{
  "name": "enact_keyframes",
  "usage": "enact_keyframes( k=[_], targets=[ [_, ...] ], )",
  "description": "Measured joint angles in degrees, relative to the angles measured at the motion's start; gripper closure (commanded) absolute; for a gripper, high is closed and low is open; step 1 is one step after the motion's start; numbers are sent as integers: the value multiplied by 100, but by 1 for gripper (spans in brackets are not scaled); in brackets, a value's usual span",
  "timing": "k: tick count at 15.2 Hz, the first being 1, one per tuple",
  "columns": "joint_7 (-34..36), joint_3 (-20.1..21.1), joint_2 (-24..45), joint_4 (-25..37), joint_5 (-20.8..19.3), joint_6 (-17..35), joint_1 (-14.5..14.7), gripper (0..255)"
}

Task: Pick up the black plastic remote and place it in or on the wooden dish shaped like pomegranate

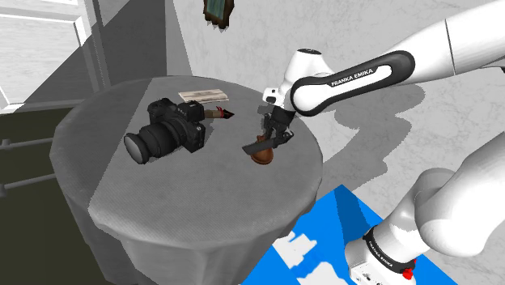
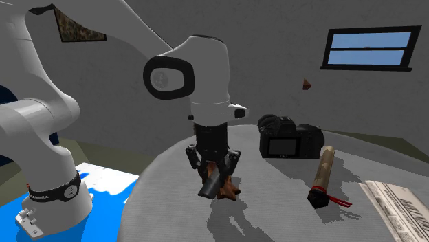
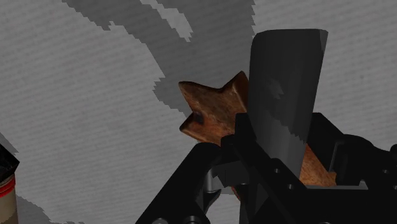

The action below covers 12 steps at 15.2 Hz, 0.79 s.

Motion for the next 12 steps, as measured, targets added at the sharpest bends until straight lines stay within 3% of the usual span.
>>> enact_keyframes(
  k=[1,7,12],
  targets=[
    [0,0,2,0,0,1,0,0],
    [0,1,7,-3,0,1,2,0],
    [27,18,-413,278,-31,-689,3,0]
  ],
)
